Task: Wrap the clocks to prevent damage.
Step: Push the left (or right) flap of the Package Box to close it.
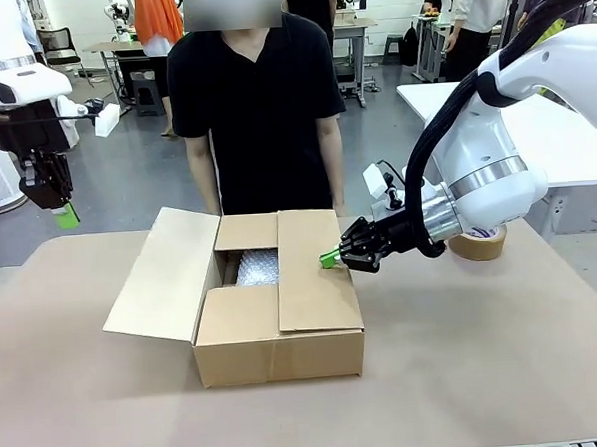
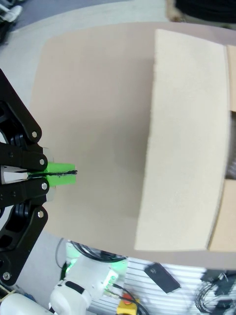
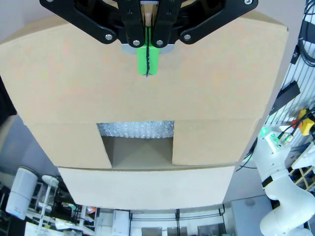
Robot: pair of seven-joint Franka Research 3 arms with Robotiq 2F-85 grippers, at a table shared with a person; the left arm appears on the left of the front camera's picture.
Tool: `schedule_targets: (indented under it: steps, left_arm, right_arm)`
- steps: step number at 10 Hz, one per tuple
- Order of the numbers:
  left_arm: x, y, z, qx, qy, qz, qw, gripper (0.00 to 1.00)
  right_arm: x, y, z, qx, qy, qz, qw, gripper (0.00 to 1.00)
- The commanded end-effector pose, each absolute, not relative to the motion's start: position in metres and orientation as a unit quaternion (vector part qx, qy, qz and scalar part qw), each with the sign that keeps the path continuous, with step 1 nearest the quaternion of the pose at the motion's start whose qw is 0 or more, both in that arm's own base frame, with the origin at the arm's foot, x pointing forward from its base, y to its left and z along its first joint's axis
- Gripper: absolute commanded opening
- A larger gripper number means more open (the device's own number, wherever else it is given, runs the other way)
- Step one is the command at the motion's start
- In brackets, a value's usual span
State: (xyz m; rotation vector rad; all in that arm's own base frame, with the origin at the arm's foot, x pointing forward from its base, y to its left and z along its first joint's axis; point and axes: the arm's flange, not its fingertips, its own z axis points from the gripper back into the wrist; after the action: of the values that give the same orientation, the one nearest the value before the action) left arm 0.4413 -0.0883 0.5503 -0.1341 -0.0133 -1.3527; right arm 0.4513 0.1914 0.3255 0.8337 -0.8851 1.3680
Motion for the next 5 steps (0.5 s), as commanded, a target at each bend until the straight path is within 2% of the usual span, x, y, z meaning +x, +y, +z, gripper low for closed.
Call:
schedule_targets:
  steps: [1,2,5]
  left_arm:
    - [0.451,-0.055,0.536,-0.169,-0.095,-0.653,0.732,0.00]
    - [0.463,-0.040,0.529,-0.248,-0.151,-0.652,0.701,0.00]
    - [0.463,0.004,0.494,-0.325,-0.241,-0.598,0.692,0.00]
  right_arm:
    - [0.451,0.192,0.323,0.361,-0.379,0.590,0.615,0.01]
    - [0.451,0.192,0.323,0.361,-0.379,0.590,0.615,0.01]
    - [0.451,0.192,0.323,0.361,-0.379,0.590,0.615,0.01]
